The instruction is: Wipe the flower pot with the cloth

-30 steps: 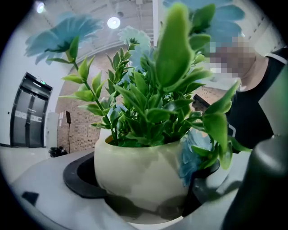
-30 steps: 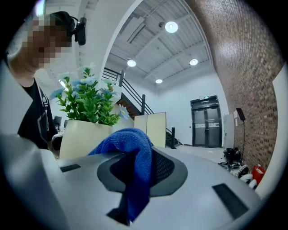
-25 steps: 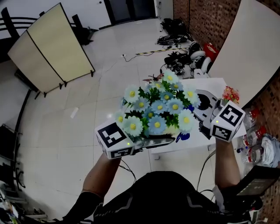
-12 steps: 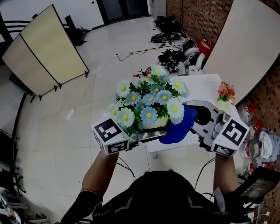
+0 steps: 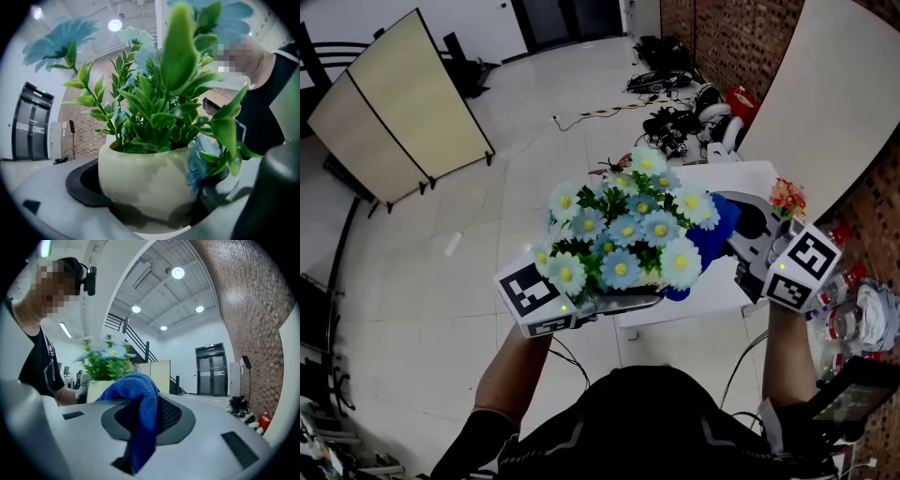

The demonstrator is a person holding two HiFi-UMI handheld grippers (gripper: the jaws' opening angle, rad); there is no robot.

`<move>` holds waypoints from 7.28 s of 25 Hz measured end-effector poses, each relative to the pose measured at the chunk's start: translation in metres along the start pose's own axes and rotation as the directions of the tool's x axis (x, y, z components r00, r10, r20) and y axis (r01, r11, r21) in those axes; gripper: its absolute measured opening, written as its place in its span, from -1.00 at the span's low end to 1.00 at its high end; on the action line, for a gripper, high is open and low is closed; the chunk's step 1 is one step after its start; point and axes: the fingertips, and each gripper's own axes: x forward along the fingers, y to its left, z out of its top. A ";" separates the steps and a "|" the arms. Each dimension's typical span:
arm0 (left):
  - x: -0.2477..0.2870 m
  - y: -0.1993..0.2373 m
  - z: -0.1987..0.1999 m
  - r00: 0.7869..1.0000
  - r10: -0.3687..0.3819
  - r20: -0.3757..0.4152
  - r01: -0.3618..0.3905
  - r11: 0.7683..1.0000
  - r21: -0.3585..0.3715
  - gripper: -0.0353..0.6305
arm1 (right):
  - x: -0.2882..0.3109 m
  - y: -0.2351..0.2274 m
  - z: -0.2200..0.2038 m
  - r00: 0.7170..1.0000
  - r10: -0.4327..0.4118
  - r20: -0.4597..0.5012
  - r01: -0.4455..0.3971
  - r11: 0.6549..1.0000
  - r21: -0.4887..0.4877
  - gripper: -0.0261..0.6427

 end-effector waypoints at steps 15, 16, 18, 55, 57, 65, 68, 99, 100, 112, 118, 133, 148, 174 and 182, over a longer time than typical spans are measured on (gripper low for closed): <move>0.001 -0.002 0.003 1.000 -0.018 -0.021 0.018 1.000 0.014 0.81 | 0.008 0.045 0.002 0.993 0.104 -0.049 -0.106 0.994 -0.036 -0.73; 0.002 -0.002 0.003 1.000 -0.019 -0.018 0.019 1.000 0.013 0.81 | 0.006 0.047 0.003 0.993 0.114 -0.043 -0.115 0.993 -0.031 -0.73; 0.000 0.000 0.000 1.000 -0.007 -0.018 0.007 1.000 0.008 0.81 | 0.003 0.051 0.004 0.988 0.150 -0.027 -0.151 0.989 -0.010 -0.73; -0.008 -0.024 0.022 0.979 -0.201 0.021 0.202 0.978 -0.052 0.81 | 0.001 0.041 0.015 0.914 0.404 0.035 -0.403 0.915 -0.023 -0.73; -0.006 -0.020 0.016 0.986 -0.164 0.021 0.165 0.986 -0.038 0.81 | -0.003 0.039 0.009 0.914 0.402 0.057 -0.402 0.916 -0.007 -0.73; -0.003 -0.008 0.009 0.997 -0.072 0.027 0.072 0.997 0.005 0.81 | 0.029 -0.006 -0.004 0.957 0.271 0.105 -0.278 0.958 0.069 -0.73; -0.003 -0.009 0.011 0.997 -0.071 0.031 0.070 0.997 0.023 0.81 | 0.054 0.001 -0.005 0.943 0.324 0.074 -0.330 0.941 0.074 -0.73; 0.021 0.060 0.043 0.990 0.134 0.050 -0.130 0.989 -0.071 0.80 | -0.027 0.006 0.039 0.974 0.109 0.197 -0.120 0.992 0.045 -0.73; 0.026 0.068 0.047 0.987 0.149 0.054 -0.145 0.987 -0.074 0.80 | -0.031 0.002 0.036 0.976 0.075 0.204 -0.088 0.995 0.055 -0.73; 0.030 0.067 0.059 0.979 0.172 0.112 -0.164 0.983 -0.079 0.80 | 0.004 0.010 -0.007 0.959 -0.151 0.241 0.112 0.979 0.169 -0.73; 0.035 0.063 0.060 0.977 0.173 0.125 -0.163 0.983 -0.090 0.80 | 0.023 -0.009 -0.018 0.956 -0.194 0.222 0.142 0.963 0.230 -0.73; 0.027 0.066 0.056 0.967 0.253 0.038 -0.244 0.958 -0.150 0.80 | 0.008 0.017 -0.036 0.940 -0.272 0.206 0.185 0.914 0.362 -0.73; 0.029 0.062 0.056 0.972 0.228 0.063 -0.218 0.966 -0.137 0.80 | 0.031 0.008 -0.026 0.938 -0.293 0.184 0.223 0.919 0.326 -0.73; 0.019 0.067 0.048 0.962 0.270 -0.029 -0.272 0.955 -0.119 0.80 | 0.018 0.016 -0.029 0.929 -0.334 0.160 0.247 0.880 0.406 -0.73; 0.023 0.061 0.050 0.977 0.214 -0.017 -0.214 0.966 -0.145 0.80 | 0.074 0.043 -0.039 0.953 -0.224 0.204 0.078 0.831 0.551 -0.73</move>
